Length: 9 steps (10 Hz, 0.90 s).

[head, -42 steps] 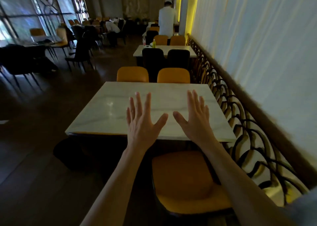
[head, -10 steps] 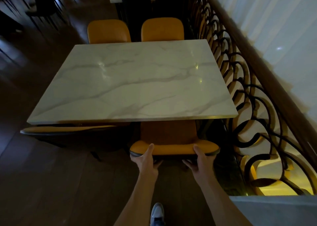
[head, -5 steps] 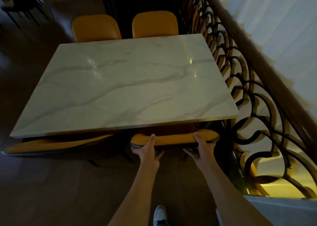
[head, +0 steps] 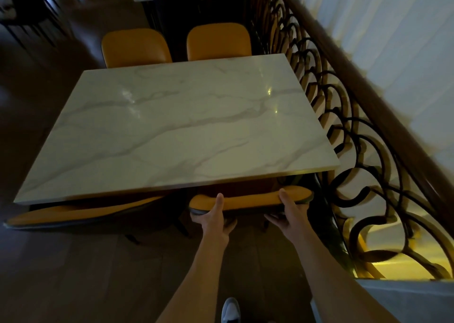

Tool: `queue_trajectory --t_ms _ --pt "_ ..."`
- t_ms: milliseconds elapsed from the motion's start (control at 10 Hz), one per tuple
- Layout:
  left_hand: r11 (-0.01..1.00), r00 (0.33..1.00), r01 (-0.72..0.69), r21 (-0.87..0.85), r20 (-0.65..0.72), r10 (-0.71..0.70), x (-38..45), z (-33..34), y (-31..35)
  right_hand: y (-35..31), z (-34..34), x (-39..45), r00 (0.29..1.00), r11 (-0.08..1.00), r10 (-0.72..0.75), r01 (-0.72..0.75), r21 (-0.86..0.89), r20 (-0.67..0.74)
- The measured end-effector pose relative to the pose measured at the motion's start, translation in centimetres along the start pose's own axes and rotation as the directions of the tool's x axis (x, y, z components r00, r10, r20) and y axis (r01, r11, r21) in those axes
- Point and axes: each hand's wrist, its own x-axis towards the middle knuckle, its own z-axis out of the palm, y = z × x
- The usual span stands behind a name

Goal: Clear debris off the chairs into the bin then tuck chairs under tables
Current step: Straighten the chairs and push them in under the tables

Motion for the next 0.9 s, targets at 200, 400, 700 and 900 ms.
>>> queue_trajectory --t_ms 200,400,700,900 --pt "0.998 1.0 0.003 0.064 -0.019 -0.002 -0.4 -0.2 0.1 -0.3 -0.3 -0.1 1.0 1.0 0.019 -0.019 -0.005 0.005" --pt "0.99 0.996 -0.024 0.139 -0.087 0.037 -0.9 -0.1 0.5 -0.7 -0.4 -0.9 0.999 0.999 0.043 -0.043 -0.03 -0.01" --pt "0.902 0.953 -0.262 0.342 -0.054 0.297 -2.9 -1.1 2.5 -3.3 -1.3 -3.6 0.914 0.777 -0.402 0.306 -0.55 -0.06" --pt "0.703 0.792 -0.606 0.373 0.191 0.58 -5.7 1.3 6.8 -7.5 1.5 -5.8 0.746 0.496 -0.628 0.604 -0.623 0.224"
